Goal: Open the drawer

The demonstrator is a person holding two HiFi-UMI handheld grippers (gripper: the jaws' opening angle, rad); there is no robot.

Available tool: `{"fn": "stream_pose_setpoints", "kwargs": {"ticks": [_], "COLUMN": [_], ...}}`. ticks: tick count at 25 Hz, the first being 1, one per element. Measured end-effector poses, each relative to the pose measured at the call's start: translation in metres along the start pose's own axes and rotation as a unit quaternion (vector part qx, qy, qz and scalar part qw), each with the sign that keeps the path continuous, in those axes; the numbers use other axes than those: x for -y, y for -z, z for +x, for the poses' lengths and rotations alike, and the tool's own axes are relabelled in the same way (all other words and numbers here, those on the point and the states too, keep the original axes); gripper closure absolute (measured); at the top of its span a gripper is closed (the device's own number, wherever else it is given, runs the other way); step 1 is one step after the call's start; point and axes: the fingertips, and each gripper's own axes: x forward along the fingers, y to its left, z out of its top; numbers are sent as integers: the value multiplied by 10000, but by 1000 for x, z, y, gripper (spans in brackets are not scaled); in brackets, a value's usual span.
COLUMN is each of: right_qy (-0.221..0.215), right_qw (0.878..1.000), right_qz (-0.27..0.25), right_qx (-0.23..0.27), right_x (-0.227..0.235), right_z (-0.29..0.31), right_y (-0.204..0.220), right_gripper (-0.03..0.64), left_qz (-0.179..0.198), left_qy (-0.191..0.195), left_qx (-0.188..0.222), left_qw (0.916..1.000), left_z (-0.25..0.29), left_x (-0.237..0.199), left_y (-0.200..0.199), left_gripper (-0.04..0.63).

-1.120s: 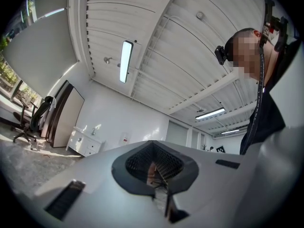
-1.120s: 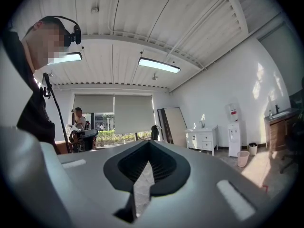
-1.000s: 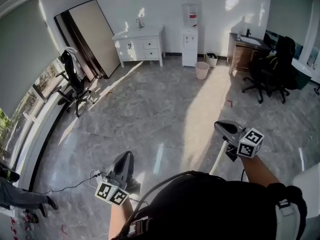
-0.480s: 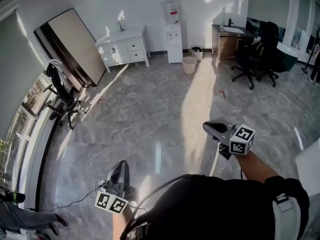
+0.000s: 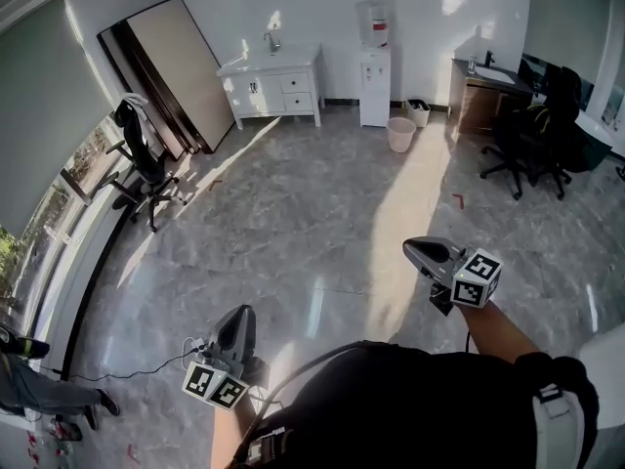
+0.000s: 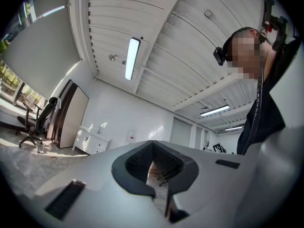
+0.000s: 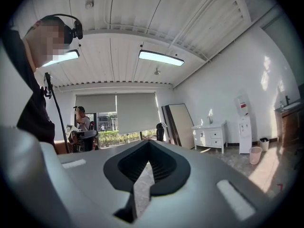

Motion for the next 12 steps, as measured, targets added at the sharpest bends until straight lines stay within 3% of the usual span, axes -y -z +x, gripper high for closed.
{"fn": "stream_pose_setpoints", "kwargs": {"ticks": [5,9,12], "right_qy": [-311,-417,-490], "right_qw": [9995,9990,9986], "right_qz": [-56,-77,-118], "right_qx": [62,156,151], "right_x": [70,129,172], "right_z": [6,-1,-15], "right_y": [-20,-45,-57], "right_gripper": [621,620,620], "left_qz": [-281,-164,213], "left_qy": [-279,-368,-433], "left_qx": [190,269,252], "left_qw": [9990,9988,9985], "left_z": [64,116,153], "left_x": [28,45,54], "left_y": [-9,-4,12], "left_gripper": [603,603,603]}}
